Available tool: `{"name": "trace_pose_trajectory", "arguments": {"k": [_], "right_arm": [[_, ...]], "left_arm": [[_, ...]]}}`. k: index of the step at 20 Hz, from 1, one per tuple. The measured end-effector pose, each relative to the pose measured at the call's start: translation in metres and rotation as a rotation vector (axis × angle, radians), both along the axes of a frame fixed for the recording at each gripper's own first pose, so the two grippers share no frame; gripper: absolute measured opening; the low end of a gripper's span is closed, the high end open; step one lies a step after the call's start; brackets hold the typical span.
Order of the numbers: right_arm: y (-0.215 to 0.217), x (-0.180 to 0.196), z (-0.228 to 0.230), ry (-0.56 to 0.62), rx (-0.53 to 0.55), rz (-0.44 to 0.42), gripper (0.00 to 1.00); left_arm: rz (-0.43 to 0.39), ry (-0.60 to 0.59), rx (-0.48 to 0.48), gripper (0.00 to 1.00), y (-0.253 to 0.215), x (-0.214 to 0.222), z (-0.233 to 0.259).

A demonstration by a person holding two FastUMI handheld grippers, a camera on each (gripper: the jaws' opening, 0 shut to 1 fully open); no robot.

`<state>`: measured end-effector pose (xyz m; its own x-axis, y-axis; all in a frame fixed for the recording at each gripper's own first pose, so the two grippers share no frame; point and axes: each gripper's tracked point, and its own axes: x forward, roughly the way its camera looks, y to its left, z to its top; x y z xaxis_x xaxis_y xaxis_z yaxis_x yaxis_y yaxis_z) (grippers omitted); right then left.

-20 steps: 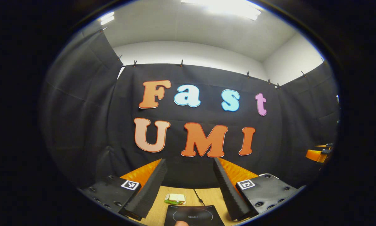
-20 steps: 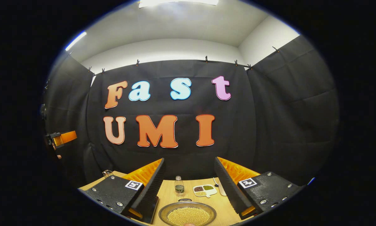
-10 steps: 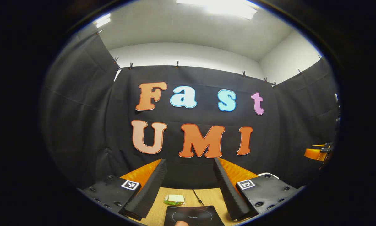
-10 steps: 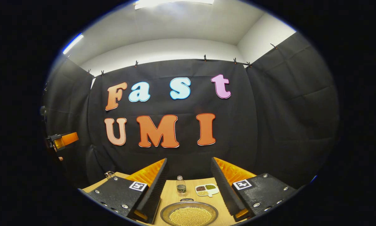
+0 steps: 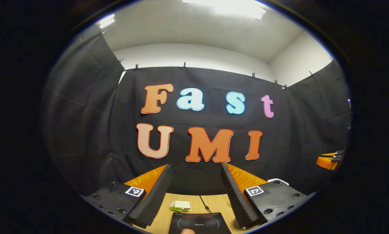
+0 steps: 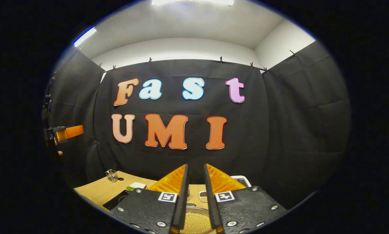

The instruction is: First push the handle of the pot to place it horizontally, then grasp the pot with both hands and set it on the induction cooktop.

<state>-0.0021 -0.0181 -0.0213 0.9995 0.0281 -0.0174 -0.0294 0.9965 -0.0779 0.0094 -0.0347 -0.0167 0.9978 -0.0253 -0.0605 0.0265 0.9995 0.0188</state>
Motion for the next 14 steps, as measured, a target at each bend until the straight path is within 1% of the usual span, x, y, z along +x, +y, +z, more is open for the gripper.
{"name": "trace_pose_trajectory", "arguments": {"k": [1, 2, 3, 4, 5, 9, 14], "right_arm": [[0.002, 0.001, -0.003, 0.003, -0.008, 0.001, 0.23], [0.004, 0.002, -0.005, 0.006, -0.016, 0.003, 0.15], [0.005, 0.001, -0.007, 0.009, -0.018, 0.005, 0.12], [0.008, 0.0, -0.008, 0.012, -0.018, 0.013, 0.05], [0.012, -0.002, -0.012, 0.018, -0.023, 0.022, 0.0], [0.021, -0.005, -0.03, 0.04, -0.065, 0.034, 0.0], [0.034, -0.013, -0.055, 0.072, -0.082, 0.059, 0.0]], "left_arm": [[-0.001, 0.002, 0.003, 0.98, -0.001, 0.0, -0.001], [-0.001, 0.004, 0.006, 0.98, -0.001, 0.0, -0.002], [-0.002, 0.005, 0.008, 0.98, -0.001, 0.0, -0.002], [-0.003, 0.003, 0.008, 0.98, -0.002, 0.0, -0.001], [-0.003, 0.001, 0.008, 0.98, -0.001, 0.0, 0.0], [0.0, -0.001, 0.007, 0.97, 0.0, -0.001, -0.001], [0.002, 0.018, 0.009, 0.97, 0.001, 0.001, -0.009]]}}
